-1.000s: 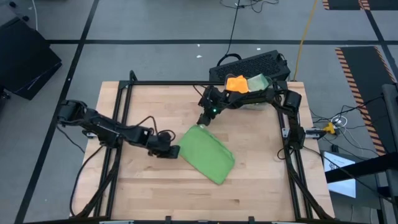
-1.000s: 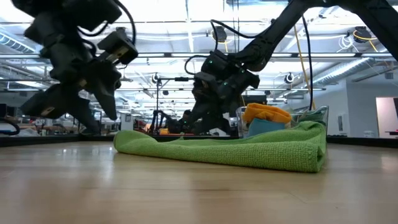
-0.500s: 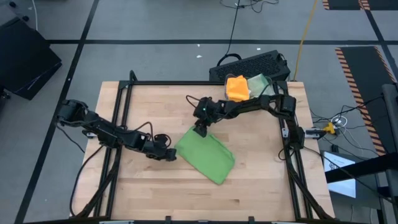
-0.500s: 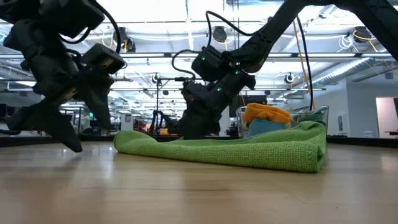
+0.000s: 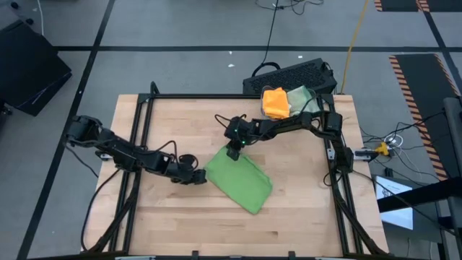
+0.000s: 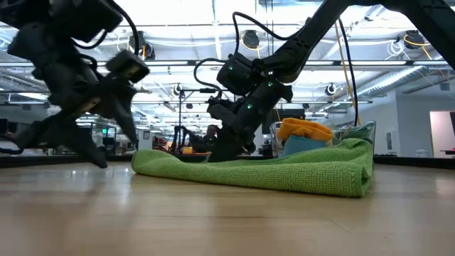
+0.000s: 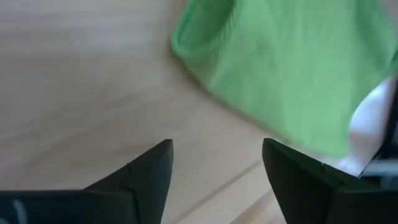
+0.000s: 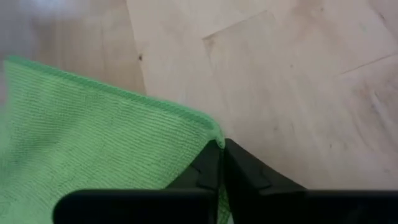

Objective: Fold microfiber towels
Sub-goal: Fold the green microfiber towel

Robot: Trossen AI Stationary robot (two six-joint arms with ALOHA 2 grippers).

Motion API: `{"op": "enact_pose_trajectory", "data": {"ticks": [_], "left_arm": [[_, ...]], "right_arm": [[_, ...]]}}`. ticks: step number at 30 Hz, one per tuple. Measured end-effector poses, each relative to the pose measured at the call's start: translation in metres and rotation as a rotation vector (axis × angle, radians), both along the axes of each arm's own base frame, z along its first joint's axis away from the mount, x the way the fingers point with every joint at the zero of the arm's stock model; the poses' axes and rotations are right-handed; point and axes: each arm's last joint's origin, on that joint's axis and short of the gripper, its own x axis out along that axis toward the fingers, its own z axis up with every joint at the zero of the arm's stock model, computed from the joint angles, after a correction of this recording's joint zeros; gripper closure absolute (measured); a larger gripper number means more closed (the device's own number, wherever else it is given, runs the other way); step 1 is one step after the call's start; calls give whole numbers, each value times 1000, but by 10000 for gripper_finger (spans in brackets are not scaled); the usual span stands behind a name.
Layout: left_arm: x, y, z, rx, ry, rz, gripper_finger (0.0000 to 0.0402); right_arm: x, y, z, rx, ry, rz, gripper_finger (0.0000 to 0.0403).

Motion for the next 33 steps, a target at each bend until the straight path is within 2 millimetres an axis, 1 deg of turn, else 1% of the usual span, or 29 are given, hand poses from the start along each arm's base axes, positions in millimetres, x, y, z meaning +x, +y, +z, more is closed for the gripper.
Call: {"op": "enact_pose_trajectory", "data": {"ticks": [3, 7, 11, 13, 16, 20, 23, 26, 30, 31, 33], "left_arm": [[4, 7, 2, -55, -22, 102, 146], [10, 16, 6, -88, -86, 198, 113], [11, 22, 2, -125, -61, 277, 85], [12, 24, -5, -121, -25, 295, 82], [15, 26, -11, -120, -11, 315, 96], [19, 29, -18, -100, -18, 355, 137], [23, 31, -20, -59, -51, 337, 182], [25, 32, -25, -10, -50, 306, 252], [25, 33, -29, 44, -37, 298, 372], [25, 34, -29, 61, -37, 299, 385], [25, 37, -29, 90, -38, 298, 387]], "right_arm": [[-1, -3, -1, 15, 6, -8, 391], [-4, -9, -2, 29, 22, -27, 396], [-7, -14, -2, 53, 24, -17, 399], [-7, -15, -2, 54, 25, -20, 399], [-7, -16, -3, 56, 24, -18, 400], [-7, -15, -3, 70, 19, -6, 401], [-7, -15, -3, 97, 10, 6, 401], [-8, -17, -3, 117, 10, -1, 402], [-9, -19, -3, 143, 8, 2, 402], [-9, -19, -3, 146, 9, 3, 402], [-10, -20, -3, 158, 10, 6, 402]]}}
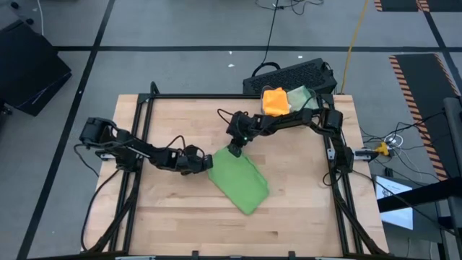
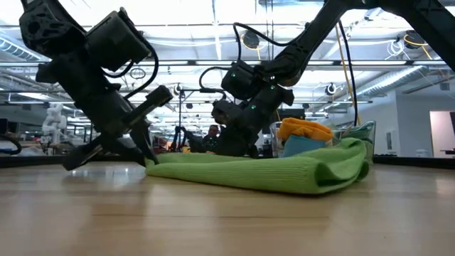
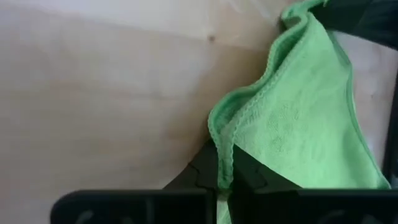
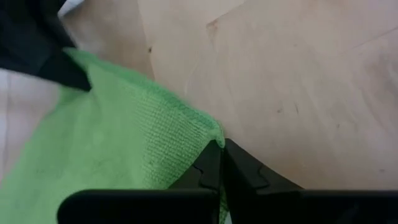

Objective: Fold microfiber towels
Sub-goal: Fold the green microfiber towel

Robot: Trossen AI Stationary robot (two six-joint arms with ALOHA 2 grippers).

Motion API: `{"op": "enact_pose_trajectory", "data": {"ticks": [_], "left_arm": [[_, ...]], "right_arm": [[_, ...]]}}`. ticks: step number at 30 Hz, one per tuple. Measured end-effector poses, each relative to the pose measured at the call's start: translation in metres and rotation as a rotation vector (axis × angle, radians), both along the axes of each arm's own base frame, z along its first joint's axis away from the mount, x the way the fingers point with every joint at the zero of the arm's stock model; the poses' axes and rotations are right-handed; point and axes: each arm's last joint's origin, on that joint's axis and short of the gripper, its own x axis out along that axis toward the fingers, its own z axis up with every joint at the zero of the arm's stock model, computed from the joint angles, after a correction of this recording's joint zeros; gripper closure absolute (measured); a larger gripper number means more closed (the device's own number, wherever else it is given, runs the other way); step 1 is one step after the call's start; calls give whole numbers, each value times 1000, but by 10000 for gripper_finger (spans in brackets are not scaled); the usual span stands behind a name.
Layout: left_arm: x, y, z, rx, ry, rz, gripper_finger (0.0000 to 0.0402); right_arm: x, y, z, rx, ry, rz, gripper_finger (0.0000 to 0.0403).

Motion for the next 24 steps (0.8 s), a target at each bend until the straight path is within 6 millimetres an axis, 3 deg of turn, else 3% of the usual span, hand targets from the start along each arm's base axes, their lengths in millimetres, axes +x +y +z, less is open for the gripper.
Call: {"op": "enact_pose_trajectory", "data": {"ticks": [5, 10, 15, 19, 24], "left_arm": [[0, 4, 9, 69, -5, -126, 396], [0, 7, 24, 141, -48, -282, 397], [-1, 12, 49, 274, -113, -357, 397], [7, 11, 81, 405, -120, -465, 398], [9, 16, 110, 493, 69, -569, 398]], "right_arm": [[-8, -3, 14, 36, -3, 29, 402], [-20, -6, 53, -57, -59, 117, 402], [-36, -4, 91, -152, -111, 202, 403], [-48, 0, 119, -196, -150, 230, 403], [-63, 6, 136, -216, -188, 236, 403]]}}
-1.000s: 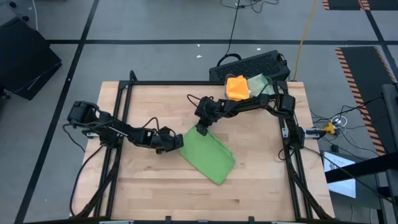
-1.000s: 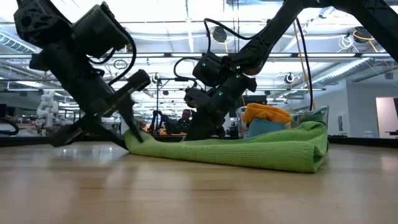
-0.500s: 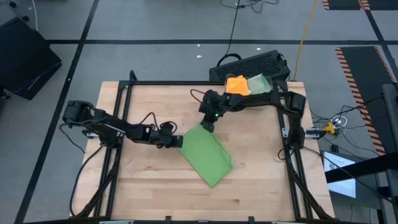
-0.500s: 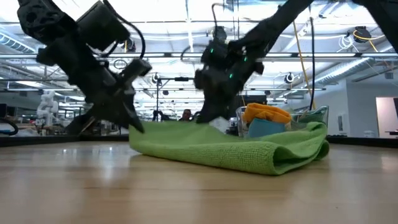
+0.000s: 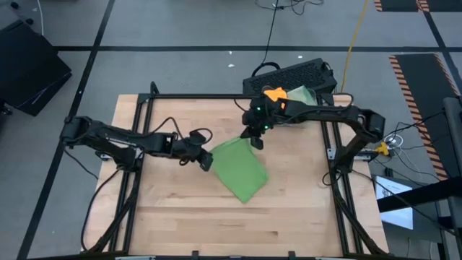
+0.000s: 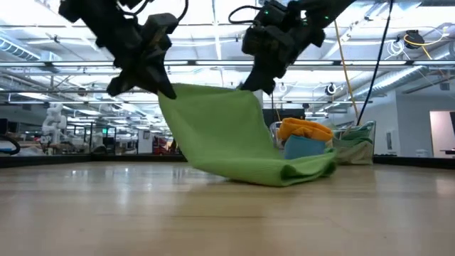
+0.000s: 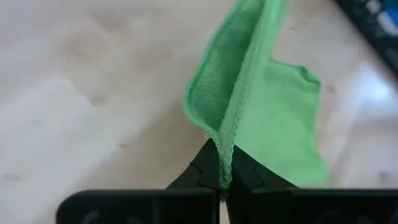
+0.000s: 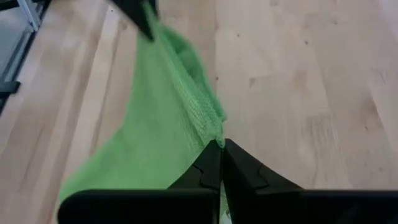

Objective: Fold microfiber towels
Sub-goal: Fold the green microfiber towel

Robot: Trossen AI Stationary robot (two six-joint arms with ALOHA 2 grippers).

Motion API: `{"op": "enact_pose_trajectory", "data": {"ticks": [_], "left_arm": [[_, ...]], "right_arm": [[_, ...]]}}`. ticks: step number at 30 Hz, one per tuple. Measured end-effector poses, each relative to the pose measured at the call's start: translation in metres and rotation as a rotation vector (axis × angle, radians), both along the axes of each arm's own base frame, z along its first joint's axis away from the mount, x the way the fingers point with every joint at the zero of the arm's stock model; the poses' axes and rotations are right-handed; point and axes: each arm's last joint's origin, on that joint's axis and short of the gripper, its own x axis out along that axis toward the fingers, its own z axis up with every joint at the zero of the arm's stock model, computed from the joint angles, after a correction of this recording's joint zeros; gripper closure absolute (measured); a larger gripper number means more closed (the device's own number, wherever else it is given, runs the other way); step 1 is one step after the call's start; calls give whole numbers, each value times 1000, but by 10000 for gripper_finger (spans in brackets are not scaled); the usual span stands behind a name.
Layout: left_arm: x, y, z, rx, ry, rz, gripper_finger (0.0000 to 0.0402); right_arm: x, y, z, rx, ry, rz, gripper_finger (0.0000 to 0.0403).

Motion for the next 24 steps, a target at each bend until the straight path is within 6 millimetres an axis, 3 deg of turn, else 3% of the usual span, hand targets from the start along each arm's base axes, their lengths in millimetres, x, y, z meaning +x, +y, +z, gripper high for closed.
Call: {"op": "enact_pose_trajectory", "data": {"ticks": [6, 13, 18, 24], "left_arm": [[7, 5, 24, 128, -1, -51, 398], [13, -7, 46, 191, -26, -186, 398], [14, -12, 31, 229, 60, -206, 398], [26, -34, 5, 259, 141, -302, 398]], "right_arm": [[-25, 17, -15, 44, 3, -23, 403], [-48, 40, -8, 94, -103, -21, 403], [-52, 55, -25, 107, -144, -32, 403], [-60, 72, -57, 145, -107, -29, 403]]}}
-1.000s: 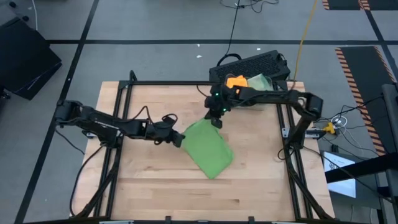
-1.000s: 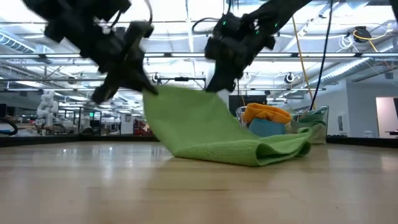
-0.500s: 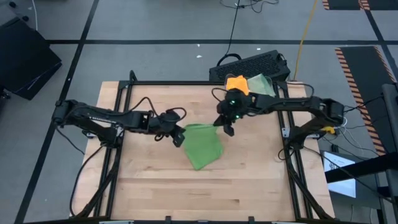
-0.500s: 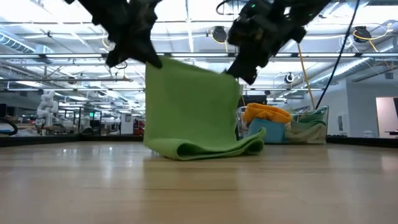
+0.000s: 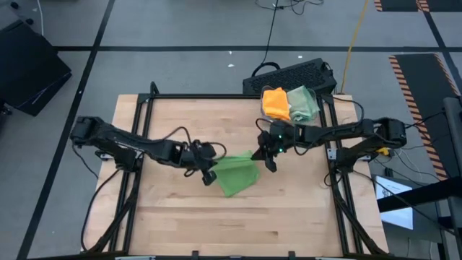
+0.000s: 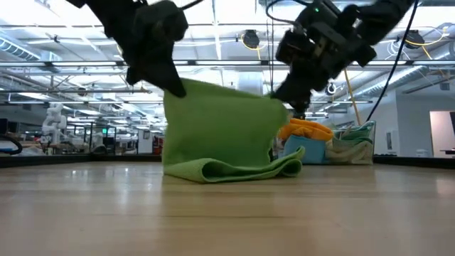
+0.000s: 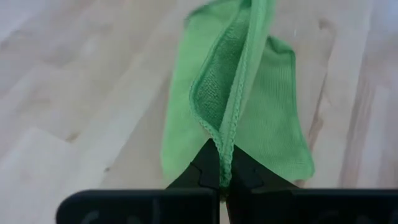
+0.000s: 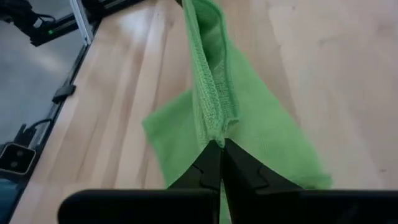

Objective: Fold microfiber towels
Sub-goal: Fold the green microfiber towel

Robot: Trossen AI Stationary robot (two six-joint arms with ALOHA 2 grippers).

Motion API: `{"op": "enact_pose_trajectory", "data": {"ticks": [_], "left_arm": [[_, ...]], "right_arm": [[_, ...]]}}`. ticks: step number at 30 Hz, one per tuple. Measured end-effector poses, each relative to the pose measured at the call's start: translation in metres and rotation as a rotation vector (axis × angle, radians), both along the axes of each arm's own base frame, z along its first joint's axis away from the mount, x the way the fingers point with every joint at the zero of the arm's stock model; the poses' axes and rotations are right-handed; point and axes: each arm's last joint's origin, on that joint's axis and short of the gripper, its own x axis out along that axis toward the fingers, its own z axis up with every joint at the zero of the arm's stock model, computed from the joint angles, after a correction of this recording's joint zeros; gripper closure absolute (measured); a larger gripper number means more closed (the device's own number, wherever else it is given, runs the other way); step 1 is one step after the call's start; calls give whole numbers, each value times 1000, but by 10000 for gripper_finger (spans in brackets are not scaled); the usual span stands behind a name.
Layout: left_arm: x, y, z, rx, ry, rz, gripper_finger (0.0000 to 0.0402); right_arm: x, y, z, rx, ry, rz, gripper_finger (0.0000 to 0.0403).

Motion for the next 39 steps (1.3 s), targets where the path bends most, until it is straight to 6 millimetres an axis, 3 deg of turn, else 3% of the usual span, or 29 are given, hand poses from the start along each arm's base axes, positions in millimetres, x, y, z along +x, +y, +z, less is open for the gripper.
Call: {"op": "enact_pose_trajectory", "data": {"ticks": [10, 18, 25, 30, 34, 39], "left_arm": [[28, -24, -44, -26, 5, -15, 397], [35, -43, -64, -186, 17, -13, 363], [40, -53, -52, -361, -74, -86, 257], [44, -50, -23, -490, -227, -78, 190], [39, -43, -10, -425, -283, 4, 179], [30, -30, -30, -316, -144, 257, 206]], "right_arm": [[-11, 16, -40, 33, 59, 52, 403], [-10, 19, -46, 75, 76, 96, 367], [-11, 22, -44, 225, 97, 149, 293], [-15, 17, -37, 401, 106, 189, 258], [-18, 12, -23, 467, 83, 124, 253], [-6, 18, -7, 302, -109, 16, 263]]}}
